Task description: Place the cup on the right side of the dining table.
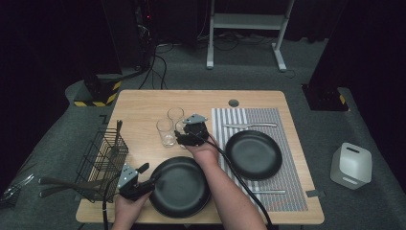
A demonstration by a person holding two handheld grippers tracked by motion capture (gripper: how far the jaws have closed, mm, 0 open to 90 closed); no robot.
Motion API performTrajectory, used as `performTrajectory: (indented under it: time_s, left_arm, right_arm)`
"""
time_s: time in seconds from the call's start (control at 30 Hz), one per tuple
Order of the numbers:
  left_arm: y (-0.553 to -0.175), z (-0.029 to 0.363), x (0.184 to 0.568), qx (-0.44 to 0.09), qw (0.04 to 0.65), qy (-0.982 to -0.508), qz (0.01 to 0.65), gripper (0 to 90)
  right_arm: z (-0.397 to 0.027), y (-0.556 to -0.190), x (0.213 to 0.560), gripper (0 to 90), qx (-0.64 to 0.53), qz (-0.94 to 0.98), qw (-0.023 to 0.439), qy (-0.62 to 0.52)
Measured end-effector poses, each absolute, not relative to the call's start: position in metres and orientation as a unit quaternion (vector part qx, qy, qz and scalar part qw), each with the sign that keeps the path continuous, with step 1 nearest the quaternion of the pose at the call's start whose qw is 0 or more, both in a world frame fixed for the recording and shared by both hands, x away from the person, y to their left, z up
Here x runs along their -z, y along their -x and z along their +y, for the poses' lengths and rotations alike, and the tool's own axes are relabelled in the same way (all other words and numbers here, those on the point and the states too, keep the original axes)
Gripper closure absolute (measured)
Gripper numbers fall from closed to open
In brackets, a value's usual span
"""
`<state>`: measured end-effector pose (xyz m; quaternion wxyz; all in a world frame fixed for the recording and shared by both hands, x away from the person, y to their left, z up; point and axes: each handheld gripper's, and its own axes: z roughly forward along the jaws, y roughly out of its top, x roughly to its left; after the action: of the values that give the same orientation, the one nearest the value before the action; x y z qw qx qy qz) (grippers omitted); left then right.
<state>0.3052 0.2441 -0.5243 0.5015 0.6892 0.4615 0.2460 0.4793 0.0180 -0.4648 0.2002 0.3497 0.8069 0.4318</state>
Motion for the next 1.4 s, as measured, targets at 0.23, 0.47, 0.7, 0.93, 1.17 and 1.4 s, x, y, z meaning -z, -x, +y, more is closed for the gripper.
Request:
performTrajectory:
  time_s: [0.23, 0.47, 0.7, 0.93, 1.17, 1.4]
  left_arm:
    - [-0.306, 0.244, 0.524, -0.240, 0.501, -0.690, 0.464, 38.0]
    - [-0.305, 0.243, 0.524, -0.244, 0.500, -0.689, 0.464, 37.7]
    - [-0.305, 0.243, 0.524, -0.246, 0.500, -0.688, 0.465, 37.2]
    - [-0.305, 0.243, 0.524, -0.247, 0.499, -0.688, 0.466, 36.9]
    - [-0.305, 0.243, 0.524, -0.247, 0.499, -0.688, 0.465, 36.8]
    - [-0.305, 0.244, 0.524, -0.248, 0.500, -0.688, 0.465, 36.7]
  right_arm:
    - [0.010, -0.476, 0.459, 28.7, -0.442, 0.799, 0.202, -0.354]
    - [0.003, -0.473, 0.452, 28.7, -0.447, 0.795, 0.208, -0.354]
    - [-0.004, -0.471, 0.449, 28.8, -0.448, 0.792, 0.212, -0.357]
    - [-0.016, -0.474, 0.447, 28.8, -0.448, 0.788, 0.216, -0.363]
    - [-0.031, -0.478, 0.445, 28.8, -0.441, 0.782, 0.223, -0.380]
    - [-0.040, -0.482, 0.443, 28.8, -0.436, 0.778, 0.232, -0.389]
